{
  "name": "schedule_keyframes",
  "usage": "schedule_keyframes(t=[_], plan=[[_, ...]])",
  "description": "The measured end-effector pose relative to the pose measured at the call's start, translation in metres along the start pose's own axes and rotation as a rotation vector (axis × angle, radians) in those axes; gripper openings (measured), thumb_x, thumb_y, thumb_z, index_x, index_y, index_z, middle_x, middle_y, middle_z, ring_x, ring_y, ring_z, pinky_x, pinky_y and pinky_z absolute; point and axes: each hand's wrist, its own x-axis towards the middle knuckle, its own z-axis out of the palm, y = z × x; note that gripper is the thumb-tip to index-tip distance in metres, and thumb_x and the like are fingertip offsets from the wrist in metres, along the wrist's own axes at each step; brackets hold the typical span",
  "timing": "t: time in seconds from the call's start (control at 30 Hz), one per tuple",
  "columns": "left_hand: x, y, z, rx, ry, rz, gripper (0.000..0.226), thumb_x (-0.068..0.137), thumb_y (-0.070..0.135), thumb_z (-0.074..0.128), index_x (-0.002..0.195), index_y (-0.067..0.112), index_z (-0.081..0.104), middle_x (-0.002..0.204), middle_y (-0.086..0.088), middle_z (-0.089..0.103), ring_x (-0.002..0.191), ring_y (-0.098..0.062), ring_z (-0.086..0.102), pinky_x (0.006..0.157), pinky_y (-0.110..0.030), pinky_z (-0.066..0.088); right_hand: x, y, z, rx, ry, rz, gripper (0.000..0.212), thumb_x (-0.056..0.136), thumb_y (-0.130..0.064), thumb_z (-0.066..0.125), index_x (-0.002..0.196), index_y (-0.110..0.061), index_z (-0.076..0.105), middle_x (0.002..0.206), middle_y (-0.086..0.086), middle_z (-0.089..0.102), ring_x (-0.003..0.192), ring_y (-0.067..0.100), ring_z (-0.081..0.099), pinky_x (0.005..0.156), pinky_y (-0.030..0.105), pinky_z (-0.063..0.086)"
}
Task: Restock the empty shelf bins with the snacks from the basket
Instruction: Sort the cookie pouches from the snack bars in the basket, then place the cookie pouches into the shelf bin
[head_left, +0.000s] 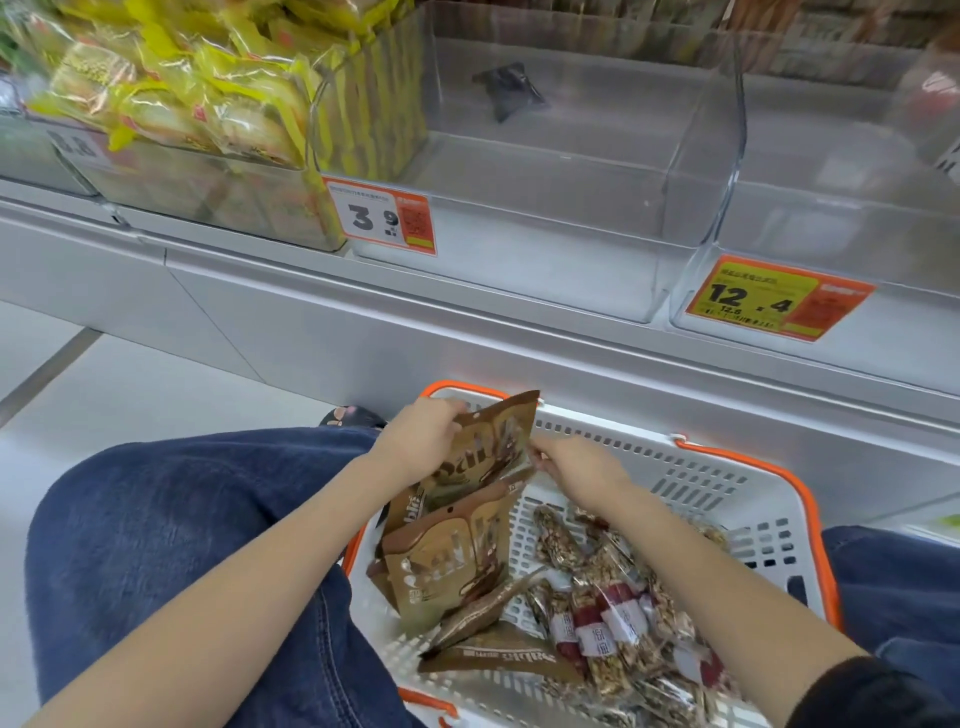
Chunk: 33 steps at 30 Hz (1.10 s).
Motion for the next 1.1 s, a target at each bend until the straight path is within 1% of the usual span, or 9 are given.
schedule_keyframes(t=[0.13,0.37,0.47,0.6,0.73,0.87,0.93,1.03,1.1], plan=[[-0.004,0.006,-0.008,-0.029,-0.032,-0.008,0.031,0.099,0.012,0.043,0.126,0.014,0.057,0.115,-0.009,0.066,0.1,-0.023,0.064,0.088,-0.037,0.053,0.0,0.005,0.006,-0.026,-0.095,0.03,0.053,0.091,-0.003,0.051,0.136,-0.031,0.043,0.112,0.004,0.066,0.101,0.025,0.061,0.075,0.032,0.047],[-0.015,-0.004,0.001,-0.101,0.011,-0.107,0.028,0.1,0.014,0.042,0.123,0.012,0.057,0.11,-0.008,0.067,0.093,-0.02,0.065,0.078,-0.025,0.053,0.019,-0.006,0.021,-0.222,-0.059,0.109,0.015,0.095,-0.011,0.048,0.092,-0.018,0.061,0.093,0.001,0.063,0.088,0.023,0.06,0.066,0.028,0.039],[-0.012,-0.004,-0.004,-0.107,0.036,-0.126,0.029,0.1,0.013,0.041,0.126,0.013,0.054,0.11,-0.009,0.067,0.097,-0.023,0.065,0.083,-0.032,0.053,0.005,-0.003,0.009,-0.213,0.106,0.117,0.017,0.098,-0.021,0.044,0.096,-0.019,0.06,0.088,0.0,0.062,0.083,0.02,0.059,0.061,0.026,0.039],[-0.016,0.011,-0.019,-0.131,0.137,-0.044,0.043,0.099,0.01,0.041,0.138,0.03,0.04,0.1,0.003,0.063,0.084,-0.019,0.064,0.068,-0.026,0.052,-0.026,0.006,-0.024,0.086,0.217,0.214,0.018,0.097,-0.03,0.046,0.089,-0.019,0.059,0.074,-0.002,0.062,0.067,0.015,0.057,0.055,0.025,0.042],[-0.02,0.033,-0.033,-0.163,0.21,-0.013,0.037,0.096,-0.002,0.041,0.112,0.022,0.065,0.108,-0.001,0.068,0.096,-0.018,0.064,0.078,-0.016,0.046,-0.047,-0.02,-0.054,0.639,0.264,0.202,0.021,0.096,-0.022,0.051,0.078,-0.013,0.048,0.05,-0.004,0.053,0.039,0.006,0.046,0.044,0.022,0.036],[-0.03,0.072,-0.05,-0.457,0.134,-0.019,0.033,0.095,-0.003,0.044,0.098,0.012,0.073,0.103,-0.002,0.069,0.099,-0.01,0.061,0.077,0.001,0.037,-0.059,-0.063,-0.066,0.886,0.283,0.06,0.021,0.098,-0.017,0.048,0.078,-0.012,0.042,0.053,0.009,0.048,0.034,0.01,0.045,0.036,0.014,0.033],[-0.039,0.088,-0.06,-0.601,0.082,-0.001,0.028,0.096,0.003,0.046,0.104,0.013,0.071,0.098,0.002,0.069,0.096,-0.01,0.062,0.079,-0.005,0.043,-0.062,-0.077,-0.072,0.965,0.334,0.012,0.02,0.098,-0.017,0.05,0.08,-0.009,0.043,0.049,0.008,0.048,0.034,0.01,0.047,0.036,0.016,0.034],[-0.054,0.092,-0.08,-0.945,-0.016,0.043,0.022,0.093,0.022,0.055,0.107,0.014,0.071,0.101,-0.012,0.071,0.098,-0.023,0.065,0.091,-0.035,0.048,-0.07,-0.088,-0.083,1.049,0.373,-0.076,0.019,0.097,-0.016,0.052,0.082,-0.005,0.045,0.056,0.022,0.055,0.038,0.015,0.054,0.038,0.018,0.037],[-0.066,0.092,-0.096,-1.088,-0.141,0.115,0.04,0.078,0.033,0.069,0.113,0.015,0.067,0.108,-0.015,0.07,0.103,-0.025,0.064,0.091,-0.037,0.049,-0.076,-0.091,-0.093,1.057,0.409,-0.146,0.018,0.096,-0.014,0.054,0.084,-0.003,0.048,0.059,0.023,0.058,0.039,0.018,0.054,0.04,0.023,0.04]])
